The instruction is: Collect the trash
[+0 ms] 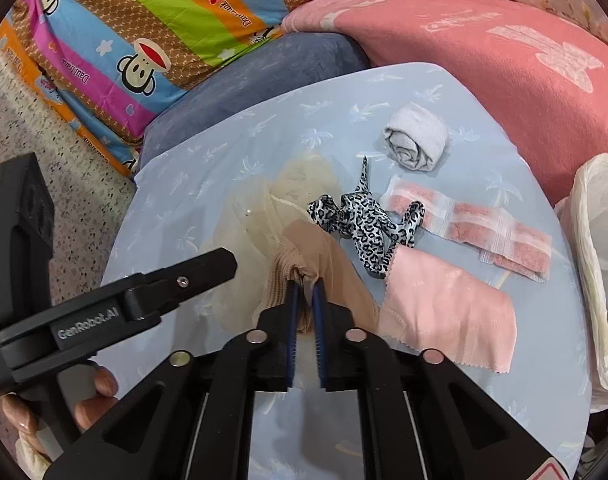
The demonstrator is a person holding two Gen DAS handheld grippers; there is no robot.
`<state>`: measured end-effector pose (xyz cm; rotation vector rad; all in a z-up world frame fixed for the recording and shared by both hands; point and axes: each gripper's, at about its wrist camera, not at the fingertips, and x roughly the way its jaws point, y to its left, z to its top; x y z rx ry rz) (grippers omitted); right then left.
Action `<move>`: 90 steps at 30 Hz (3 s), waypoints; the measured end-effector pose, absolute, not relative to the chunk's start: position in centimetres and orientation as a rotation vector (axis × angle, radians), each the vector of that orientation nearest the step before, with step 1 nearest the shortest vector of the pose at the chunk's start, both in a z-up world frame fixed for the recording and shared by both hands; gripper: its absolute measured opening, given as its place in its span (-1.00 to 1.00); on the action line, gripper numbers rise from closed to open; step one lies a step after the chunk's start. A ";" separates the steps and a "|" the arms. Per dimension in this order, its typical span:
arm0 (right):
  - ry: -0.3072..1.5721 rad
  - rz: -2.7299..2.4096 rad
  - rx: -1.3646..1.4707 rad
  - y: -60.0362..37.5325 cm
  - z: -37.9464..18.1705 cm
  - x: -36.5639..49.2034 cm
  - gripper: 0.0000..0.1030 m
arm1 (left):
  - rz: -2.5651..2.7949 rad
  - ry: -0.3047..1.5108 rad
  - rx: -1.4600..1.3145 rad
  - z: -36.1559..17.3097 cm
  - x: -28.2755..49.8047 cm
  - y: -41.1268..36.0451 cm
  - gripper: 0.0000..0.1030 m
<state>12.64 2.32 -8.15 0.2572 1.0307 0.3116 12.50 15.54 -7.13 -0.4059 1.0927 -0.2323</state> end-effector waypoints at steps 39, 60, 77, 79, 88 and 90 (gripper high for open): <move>0.661 0.099 0.414 -14.2 5.6 7.2 -0.97 | -0.511 0.836 -0.225 6.4 12.1 3.2 -0.96; 0.614 -0.146 0.533 -28.5 3.4 3.0 -0.97 | -0.740 0.891 -0.024 5.3 11.3 -12.9 -0.93; 0.615 -0.172 0.530 -29.3 2.6 3.9 -0.80 | -0.674 0.873 -0.003 4.3 11.8 -14.1 0.06; 0.620 -0.172 0.521 -29.1 2.6 4.0 -0.79 | -0.671 0.867 -0.004 4.4 11.7 -13.8 0.06; 0.641 -0.145 0.504 -27.5 2.5 4.2 -0.66 | -0.643 0.869 -0.023 3.8 11.8 -12.0 0.06; 0.653 -0.134 0.494 -26.8 2.4 4.3 -0.65 | -0.631 0.875 -0.025 3.6 11.8 -11.5 0.06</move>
